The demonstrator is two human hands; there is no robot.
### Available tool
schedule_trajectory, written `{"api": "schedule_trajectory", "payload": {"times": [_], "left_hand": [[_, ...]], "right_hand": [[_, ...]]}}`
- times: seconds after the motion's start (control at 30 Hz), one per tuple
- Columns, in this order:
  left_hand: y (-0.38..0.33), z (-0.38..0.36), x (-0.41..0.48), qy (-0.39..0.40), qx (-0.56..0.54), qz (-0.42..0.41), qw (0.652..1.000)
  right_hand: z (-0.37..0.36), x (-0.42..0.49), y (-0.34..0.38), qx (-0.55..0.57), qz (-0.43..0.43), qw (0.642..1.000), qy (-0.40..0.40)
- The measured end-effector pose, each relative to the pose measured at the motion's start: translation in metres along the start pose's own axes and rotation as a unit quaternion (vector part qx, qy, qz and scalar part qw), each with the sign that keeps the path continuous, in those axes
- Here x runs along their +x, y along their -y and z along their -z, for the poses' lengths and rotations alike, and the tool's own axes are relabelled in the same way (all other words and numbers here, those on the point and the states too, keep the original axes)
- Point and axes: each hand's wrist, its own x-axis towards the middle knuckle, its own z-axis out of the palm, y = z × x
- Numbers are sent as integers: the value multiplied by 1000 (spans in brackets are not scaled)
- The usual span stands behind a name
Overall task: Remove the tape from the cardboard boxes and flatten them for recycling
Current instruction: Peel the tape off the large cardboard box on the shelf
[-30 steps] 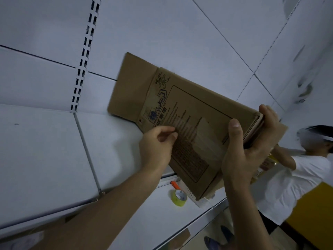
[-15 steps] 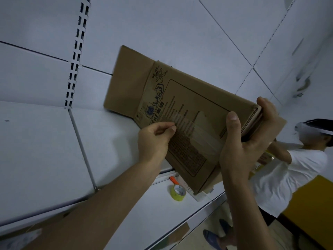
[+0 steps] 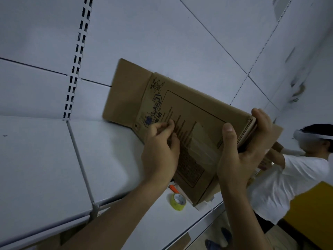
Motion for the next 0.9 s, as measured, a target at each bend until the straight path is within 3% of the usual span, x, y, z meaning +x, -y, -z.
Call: {"api": "schedule_trajectory", "payload": {"times": [0.37,0.63,0.8,0.9], "left_hand": [[-8,10,22,-17,-41,75,996],[-3,11,26,38,-91,97,990],[0,8,18,56,-83,105,989],[6,5,5,80,-20,101,992]], "right_hand": [[0,2,-1,-1,5,1000,2],[1,3,-3,11,5,1000,10],[3,3,-3,14,-4,1000,15],[3,4,-3,10,-9,1000,21]]}}
